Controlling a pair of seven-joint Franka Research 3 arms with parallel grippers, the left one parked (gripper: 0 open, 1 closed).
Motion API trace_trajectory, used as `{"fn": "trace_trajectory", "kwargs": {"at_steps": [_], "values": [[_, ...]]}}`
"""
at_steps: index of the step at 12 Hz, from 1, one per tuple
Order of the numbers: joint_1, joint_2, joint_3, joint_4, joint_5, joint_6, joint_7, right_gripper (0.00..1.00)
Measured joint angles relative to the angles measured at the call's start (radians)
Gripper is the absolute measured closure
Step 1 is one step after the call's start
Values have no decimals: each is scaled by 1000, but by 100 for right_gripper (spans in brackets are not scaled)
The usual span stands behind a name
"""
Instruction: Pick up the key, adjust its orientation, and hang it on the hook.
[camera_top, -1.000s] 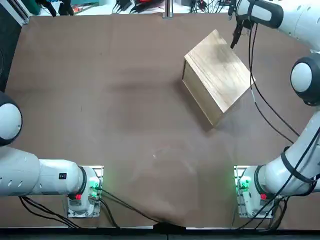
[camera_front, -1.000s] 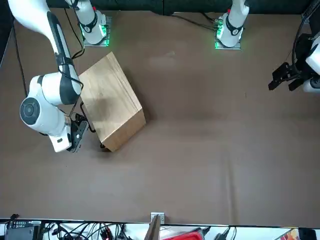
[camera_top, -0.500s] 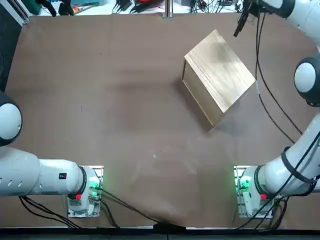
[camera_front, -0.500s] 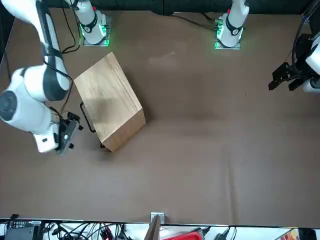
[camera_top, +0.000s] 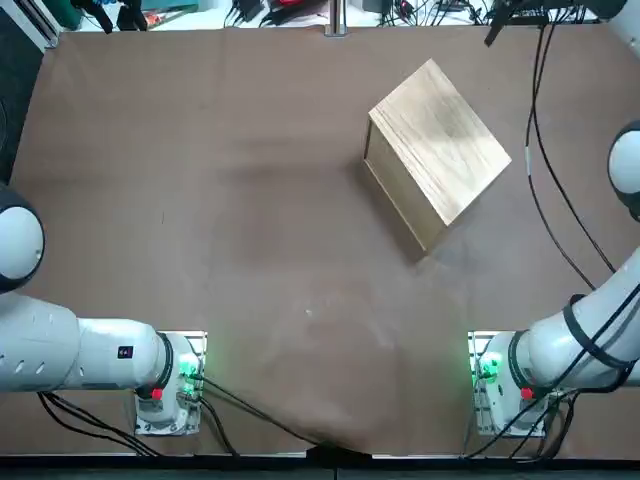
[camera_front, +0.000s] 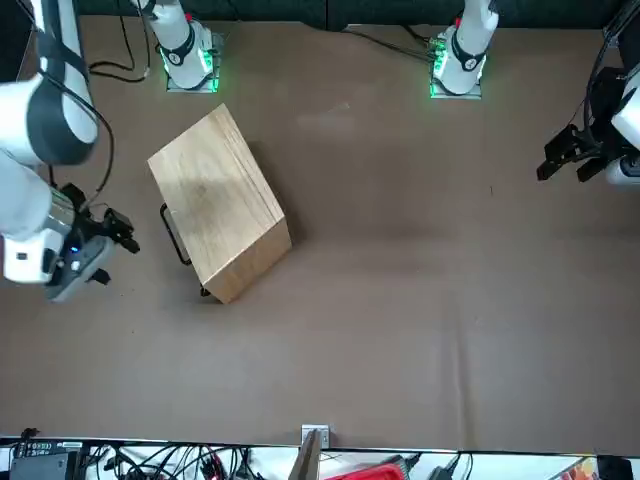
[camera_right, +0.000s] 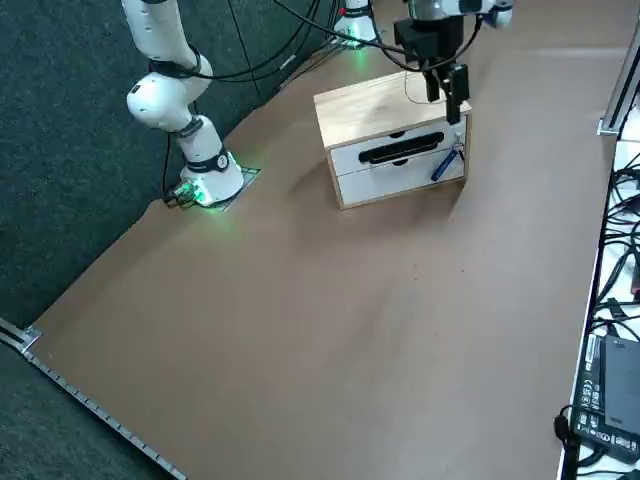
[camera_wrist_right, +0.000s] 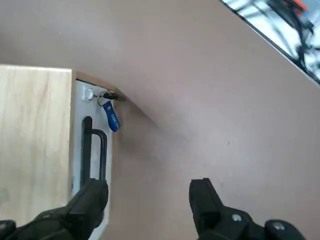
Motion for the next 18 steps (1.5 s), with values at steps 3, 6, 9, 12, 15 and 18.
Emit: {"fn": "trace_trajectory", "kwargs": {"at_steps": [3, 6, 9, 12, 15, 18], "values": [[-21, -54, 0, 2, 0, -46, 174, 0], [-33, -114, -1, 2, 0, -89, 343, 0], [-41, -197, -12, 3, -8, -164, 580, 0], [-42, -252, -13, 3, -15, -253, 775, 0], [-42, -291, -13, 3, -18, -297, 834, 0], [-42, -307, -13, 2, -27, -303, 835, 0]]}}
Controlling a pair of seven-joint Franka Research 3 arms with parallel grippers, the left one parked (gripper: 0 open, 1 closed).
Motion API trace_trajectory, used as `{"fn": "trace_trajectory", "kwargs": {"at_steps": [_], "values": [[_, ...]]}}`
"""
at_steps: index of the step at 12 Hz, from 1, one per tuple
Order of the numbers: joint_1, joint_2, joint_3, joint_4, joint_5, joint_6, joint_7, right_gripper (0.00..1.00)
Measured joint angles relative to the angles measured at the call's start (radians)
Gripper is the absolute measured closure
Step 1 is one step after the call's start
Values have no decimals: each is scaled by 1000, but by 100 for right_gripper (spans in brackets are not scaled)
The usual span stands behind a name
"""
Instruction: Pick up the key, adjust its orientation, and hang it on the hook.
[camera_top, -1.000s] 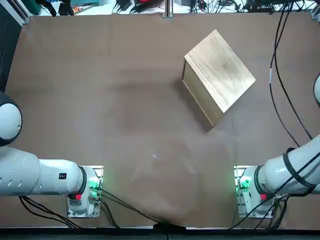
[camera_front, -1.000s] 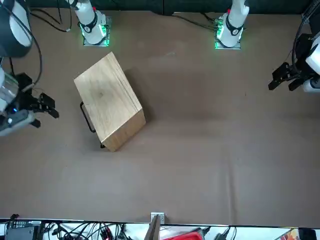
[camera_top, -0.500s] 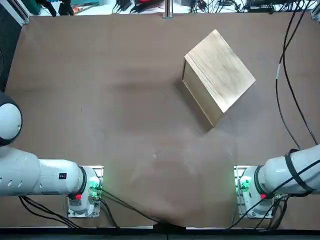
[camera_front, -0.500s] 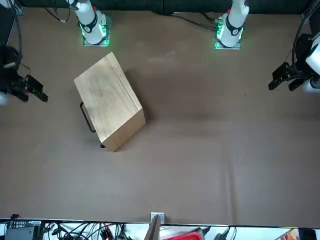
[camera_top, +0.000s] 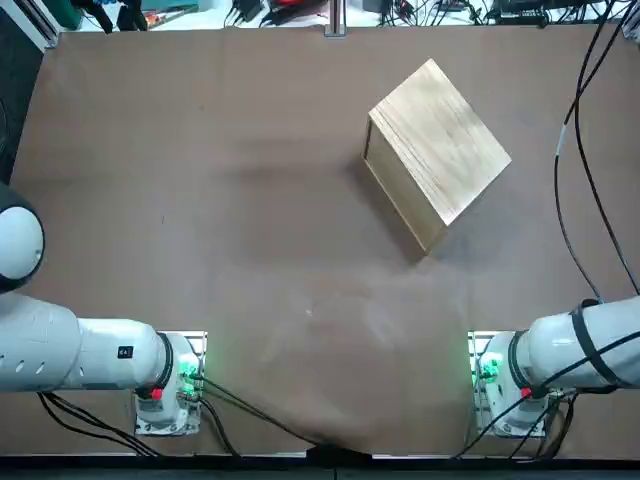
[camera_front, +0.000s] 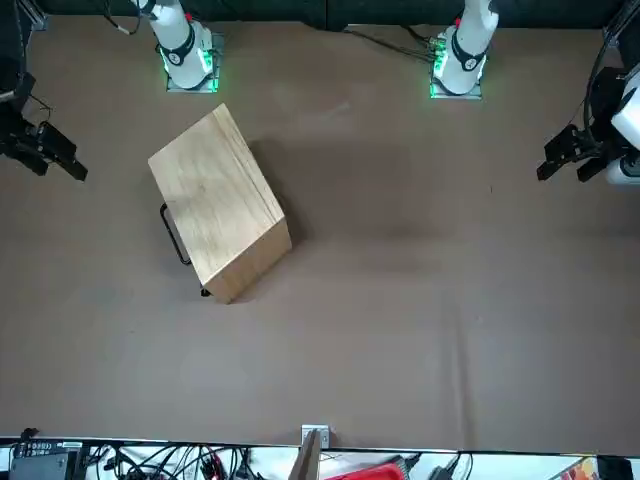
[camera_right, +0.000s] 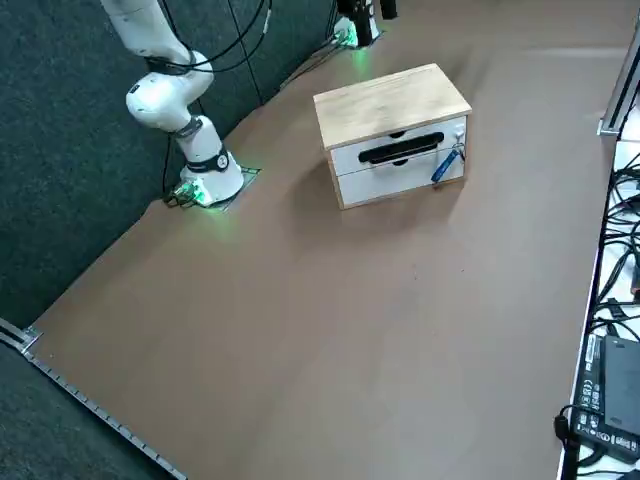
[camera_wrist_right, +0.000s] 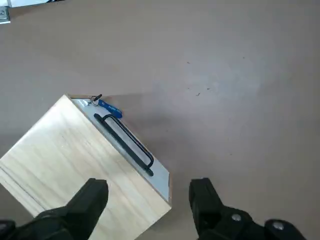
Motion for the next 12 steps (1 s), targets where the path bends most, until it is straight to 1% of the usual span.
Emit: {"fn": "trace_trajectory", "kwargs": {"at_steps": [4, 7, 8, 10, 12], "values": [[0, -3, -6, -10, -7, 0, -3, 0], [0, -11, -12, -48, -7, 22, -5, 0], [2, -39, -15, -103, -7, 72, -18, 0], [13, -71, -28, -148, -7, 89, -31, 0], [19, -90, -42, -167, -7, 89, -54, 0]]}}
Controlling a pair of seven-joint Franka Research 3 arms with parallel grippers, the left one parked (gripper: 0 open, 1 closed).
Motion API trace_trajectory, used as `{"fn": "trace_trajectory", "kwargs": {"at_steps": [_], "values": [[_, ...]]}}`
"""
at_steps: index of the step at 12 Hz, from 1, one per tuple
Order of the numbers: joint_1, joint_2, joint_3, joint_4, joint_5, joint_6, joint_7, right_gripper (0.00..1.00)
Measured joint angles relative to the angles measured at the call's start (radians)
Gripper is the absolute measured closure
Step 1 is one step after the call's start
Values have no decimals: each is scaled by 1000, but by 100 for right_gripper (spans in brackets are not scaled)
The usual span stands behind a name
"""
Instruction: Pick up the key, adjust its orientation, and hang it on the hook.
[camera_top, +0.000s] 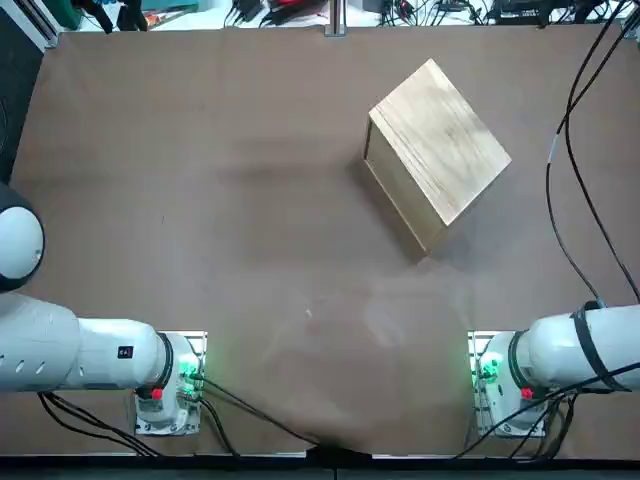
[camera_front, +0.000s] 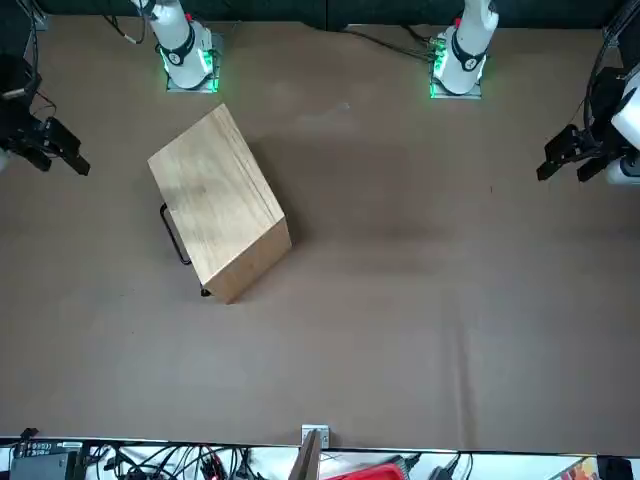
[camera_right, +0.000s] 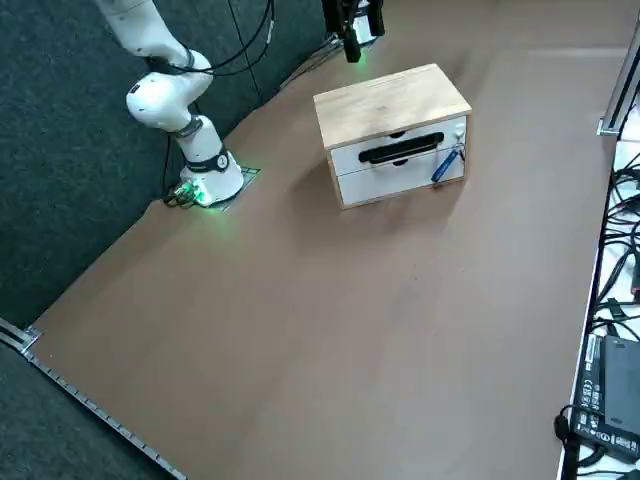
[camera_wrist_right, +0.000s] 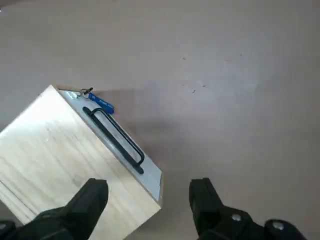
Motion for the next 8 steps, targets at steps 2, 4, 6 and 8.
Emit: {"fn": "trace_trajectory", "kwargs": {"at_steps": [2, 4, 6, 8], "values": [[1, -5, -7, -6, 0, 0, -6, 0], [3, -6, -8, -8, 0, 0, -6, 0], [7, -6, -7, -8, 0, 1, -8, 0], [12, -7, -7, -8, 0, 1, -9, 0]]}}
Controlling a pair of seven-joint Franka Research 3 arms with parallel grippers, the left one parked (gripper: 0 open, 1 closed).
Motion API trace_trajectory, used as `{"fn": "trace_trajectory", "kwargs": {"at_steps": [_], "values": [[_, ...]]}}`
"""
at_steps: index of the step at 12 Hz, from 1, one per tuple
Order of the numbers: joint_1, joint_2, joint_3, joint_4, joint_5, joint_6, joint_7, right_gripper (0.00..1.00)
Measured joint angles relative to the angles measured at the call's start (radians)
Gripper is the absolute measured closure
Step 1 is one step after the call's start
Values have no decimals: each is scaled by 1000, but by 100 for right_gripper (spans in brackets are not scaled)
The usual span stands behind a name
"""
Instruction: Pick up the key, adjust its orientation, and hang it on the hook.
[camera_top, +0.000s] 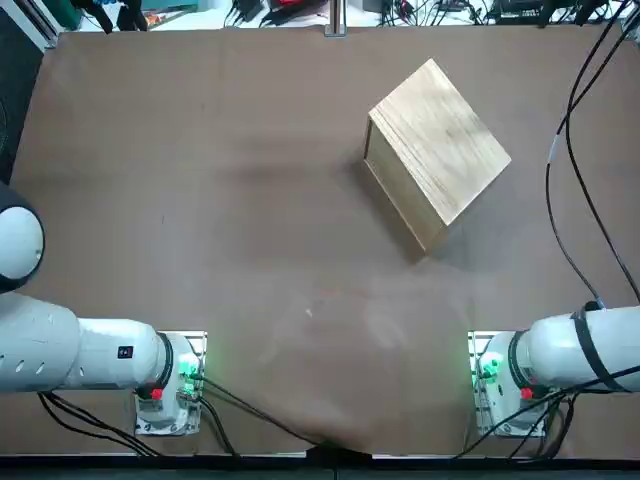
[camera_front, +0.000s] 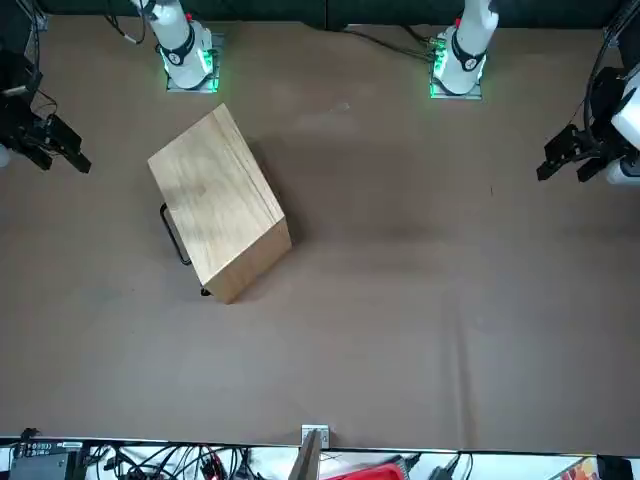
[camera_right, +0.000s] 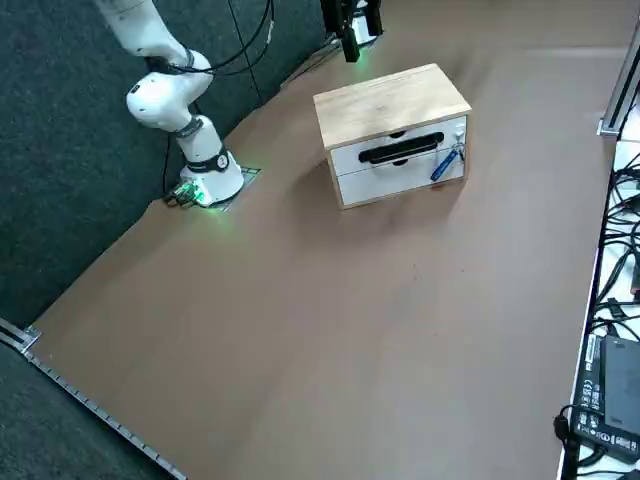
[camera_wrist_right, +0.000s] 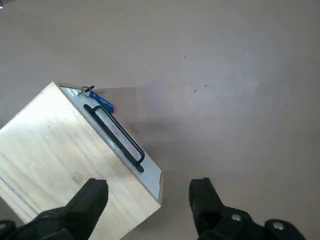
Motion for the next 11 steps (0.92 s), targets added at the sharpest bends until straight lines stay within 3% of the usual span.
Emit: {"fn": "trace_trajectory", "kwargs": {"at_steps": [11], "values": [[4, 0, 0, 0, 0, 0, -3, 0]]}}
